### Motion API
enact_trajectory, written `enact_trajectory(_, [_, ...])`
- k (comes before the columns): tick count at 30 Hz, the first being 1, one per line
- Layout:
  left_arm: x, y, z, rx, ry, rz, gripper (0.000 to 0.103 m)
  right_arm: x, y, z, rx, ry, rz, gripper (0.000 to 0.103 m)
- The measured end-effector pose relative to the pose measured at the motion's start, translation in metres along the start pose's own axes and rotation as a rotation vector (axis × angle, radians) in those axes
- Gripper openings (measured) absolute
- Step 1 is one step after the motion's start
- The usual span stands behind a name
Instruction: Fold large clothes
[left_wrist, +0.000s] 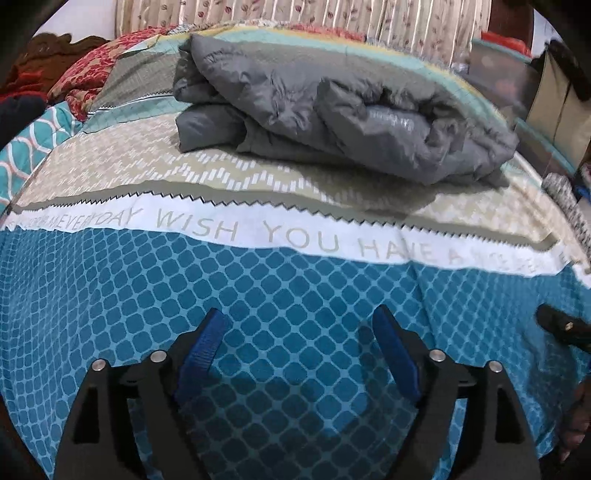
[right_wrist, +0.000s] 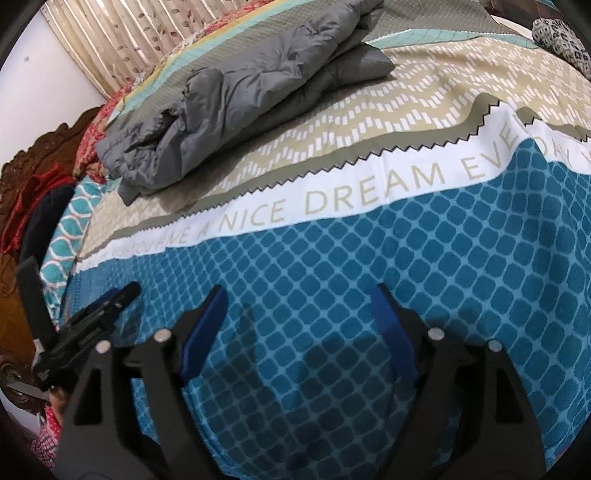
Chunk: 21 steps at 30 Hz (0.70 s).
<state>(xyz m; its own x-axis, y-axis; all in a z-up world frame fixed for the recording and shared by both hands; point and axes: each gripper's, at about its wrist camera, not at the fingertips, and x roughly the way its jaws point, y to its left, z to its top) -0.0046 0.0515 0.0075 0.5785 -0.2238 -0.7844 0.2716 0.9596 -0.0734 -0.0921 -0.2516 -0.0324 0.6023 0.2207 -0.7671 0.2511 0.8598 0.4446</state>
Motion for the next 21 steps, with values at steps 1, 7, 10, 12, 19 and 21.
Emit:
enact_trajectory(1, [-0.002,0.004,0.000,-0.016,-0.010,-0.015,0.095,0.001,0.002,0.000,-0.004,0.002,-0.007,0.080])
enact_trajectory(7, [0.001,0.007,0.003,-0.022,-0.017,-0.020,0.097,0.010,0.017,0.001,-0.039,0.023,-0.039,0.093])
enact_trajectory(10, [0.002,-0.001,0.002,0.016,-0.012,-0.003,0.097,0.013,0.022,0.001,-0.040,0.029,-0.053,0.096])
enact_trajectory(12, [0.001,0.001,0.001,0.020,-0.021,-0.012,0.097,0.014,0.023,0.002,-0.033,0.031,-0.062,0.096])
enact_trajectory(19, [0.002,0.006,-0.002,-0.006,-0.023,-0.039,0.097,0.018,0.027,0.004,-0.038,0.041,-0.085,0.097])
enact_trajectory(21, [0.002,0.005,-0.002,-0.003,-0.025,-0.040,0.097,0.019,0.028,0.004,-0.029,0.043,-0.079,0.097])
